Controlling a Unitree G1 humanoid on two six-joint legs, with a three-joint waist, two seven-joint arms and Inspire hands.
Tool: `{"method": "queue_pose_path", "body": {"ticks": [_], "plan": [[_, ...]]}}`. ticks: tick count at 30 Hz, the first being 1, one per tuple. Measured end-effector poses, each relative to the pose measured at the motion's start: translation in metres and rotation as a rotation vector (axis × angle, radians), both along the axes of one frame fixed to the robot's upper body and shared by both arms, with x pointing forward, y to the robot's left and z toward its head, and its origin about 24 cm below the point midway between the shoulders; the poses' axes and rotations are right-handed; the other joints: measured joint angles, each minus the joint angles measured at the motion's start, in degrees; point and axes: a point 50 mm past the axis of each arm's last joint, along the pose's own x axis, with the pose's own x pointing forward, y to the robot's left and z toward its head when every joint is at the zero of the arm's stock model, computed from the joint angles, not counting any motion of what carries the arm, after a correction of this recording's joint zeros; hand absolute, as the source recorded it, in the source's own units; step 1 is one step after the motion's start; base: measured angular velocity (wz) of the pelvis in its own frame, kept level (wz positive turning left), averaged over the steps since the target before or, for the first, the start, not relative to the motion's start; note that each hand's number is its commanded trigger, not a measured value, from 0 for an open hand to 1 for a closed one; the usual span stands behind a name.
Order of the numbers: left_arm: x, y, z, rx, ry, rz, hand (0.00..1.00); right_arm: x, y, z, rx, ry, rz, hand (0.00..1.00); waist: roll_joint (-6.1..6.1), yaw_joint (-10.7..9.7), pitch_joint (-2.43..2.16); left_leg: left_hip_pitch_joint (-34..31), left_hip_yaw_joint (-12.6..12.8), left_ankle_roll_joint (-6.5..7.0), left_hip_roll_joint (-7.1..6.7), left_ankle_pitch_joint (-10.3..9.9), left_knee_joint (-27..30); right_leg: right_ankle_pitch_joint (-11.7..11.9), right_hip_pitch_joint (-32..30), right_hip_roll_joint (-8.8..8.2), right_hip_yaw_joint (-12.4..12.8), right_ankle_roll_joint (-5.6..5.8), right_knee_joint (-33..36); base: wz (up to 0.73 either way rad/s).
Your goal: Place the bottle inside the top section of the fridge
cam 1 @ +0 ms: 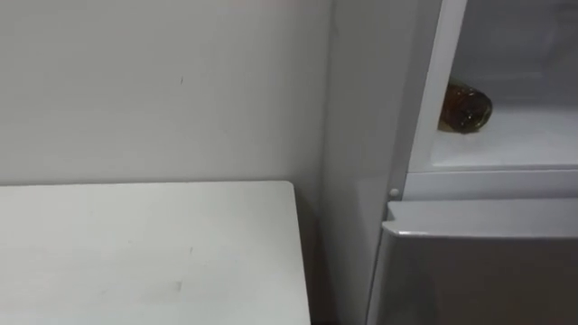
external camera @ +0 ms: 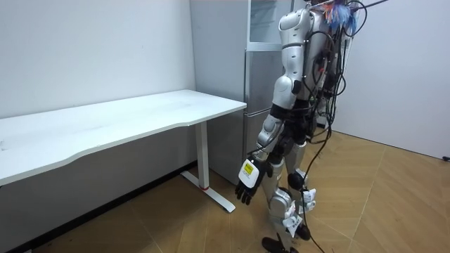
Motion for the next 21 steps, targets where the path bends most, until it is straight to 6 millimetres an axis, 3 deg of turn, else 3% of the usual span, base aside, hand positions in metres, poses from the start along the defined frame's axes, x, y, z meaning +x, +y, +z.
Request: {"method": "queue_pose_path", "body": {"ticks": [6, 7, 11, 16, 21], "plan": [[-0.001, 0.007, 0.002, 0.019, -0.009, 0.040, 0.00, 0.008, -0.018, 0.009, -0.019, -0.100, -0.209, 0.00, -0.34, -1.7, -0.07, 0.4, 1.4, 0.00, 0.03, 0.0, -0.5, 0.0, -0.3, 0.53, 1.8, 0.01, 0.8, -0.12], [-0.001, 0.007, 0.002, 0.019, -0.009, 0.040, 0.00, 0.011, -0.022, 0.013, -0.025, -0.131, -0.256, 0.00, -0.61, -2.1, -0.26, 0.5, 1.7, 0.01, 0.01, 0.0, -0.6, 0.0, -0.5, 0.57, 2.2, 0.02, 0.9, -0.19], [-0.004, 0.011, 0.003, 0.034, -0.016, 0.069, 0.00, 0.024, -0.037, 0.029, -0.068, -0.251, -0.374, 0.00, -0.67, -3.2, -0.25, 1.2, 3.1, -0.07, 0.24, -0.2, -0.8, 0.0, -1.0, 0.87, 3.6, 0.01, 1.4, -0.20], [-0.001, 0.020, 0.008, 0.070, -0.063, 0.089, 0.00, 0.052, -0.068, 0.075, -0.155, -0.529, -0.577, 0.00, -0.82, -5.3, -0.17, 2.0, 4.8, -0.18, 0.39, -0.3, -1.6, 0.0, -1.1, 1.32, 5.3, -0.01, 1.7, -0.16], [0.007, 0.026, 0.012, 0.091, -0.119, 0.110, 0.00, 0.055, -0.094, 0.111, -0.226, -0.694, -0.776, 0.00, -1.43, -6.5, -0.36, 1.7, 4.9, -0.18, 0.41, -0.4, -1.5, -0.1, -1.8, 1.47, 6.0, -0.04, 2.1, -0.08]]}}
